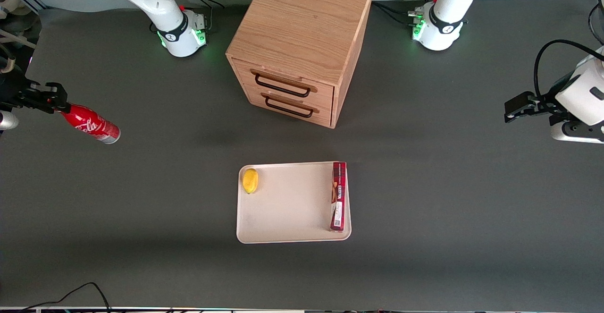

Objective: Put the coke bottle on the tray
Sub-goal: 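Carry the bottle over the cream tray beside the yellow lemon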

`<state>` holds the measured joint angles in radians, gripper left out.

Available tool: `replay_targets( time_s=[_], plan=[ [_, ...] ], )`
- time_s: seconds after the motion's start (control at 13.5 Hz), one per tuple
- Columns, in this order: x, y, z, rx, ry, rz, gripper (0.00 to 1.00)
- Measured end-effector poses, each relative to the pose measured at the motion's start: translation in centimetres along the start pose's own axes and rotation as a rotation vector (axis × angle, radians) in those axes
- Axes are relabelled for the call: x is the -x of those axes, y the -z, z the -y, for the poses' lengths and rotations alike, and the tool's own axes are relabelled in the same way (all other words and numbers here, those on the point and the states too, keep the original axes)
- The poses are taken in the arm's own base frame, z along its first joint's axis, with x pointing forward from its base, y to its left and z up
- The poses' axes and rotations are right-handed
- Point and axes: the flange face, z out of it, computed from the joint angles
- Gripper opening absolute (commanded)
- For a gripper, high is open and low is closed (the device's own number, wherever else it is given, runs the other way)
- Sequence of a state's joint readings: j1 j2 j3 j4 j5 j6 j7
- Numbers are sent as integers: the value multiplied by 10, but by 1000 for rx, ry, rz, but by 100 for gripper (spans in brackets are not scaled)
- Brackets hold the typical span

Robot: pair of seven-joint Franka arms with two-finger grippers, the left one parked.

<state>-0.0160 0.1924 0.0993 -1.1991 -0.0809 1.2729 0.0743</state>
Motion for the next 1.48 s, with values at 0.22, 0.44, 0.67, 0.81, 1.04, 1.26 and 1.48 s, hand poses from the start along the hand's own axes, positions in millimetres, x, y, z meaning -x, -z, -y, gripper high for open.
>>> replay_targets(
  time_s=[0.22, 0.44, 0.67, 0.81, 1.04, 1.26, 1.48],
  plan=[
    [-24, -27, 36, -4, -75, 33, 0],
    [-53, -61, 135, -31, -165, -12, 0],
    [-73, -103, 223, -71, -190, -60, 0],
    [-92, -141, 252, -91, -178, -74, 0],
    [-118, -197, 274, -104, -167, -83, 0],
    [-131, -230, 293, -100, -142, -120, 0],
    [-137, -244, 305, -112, -129, -153, 0]
  ],
)
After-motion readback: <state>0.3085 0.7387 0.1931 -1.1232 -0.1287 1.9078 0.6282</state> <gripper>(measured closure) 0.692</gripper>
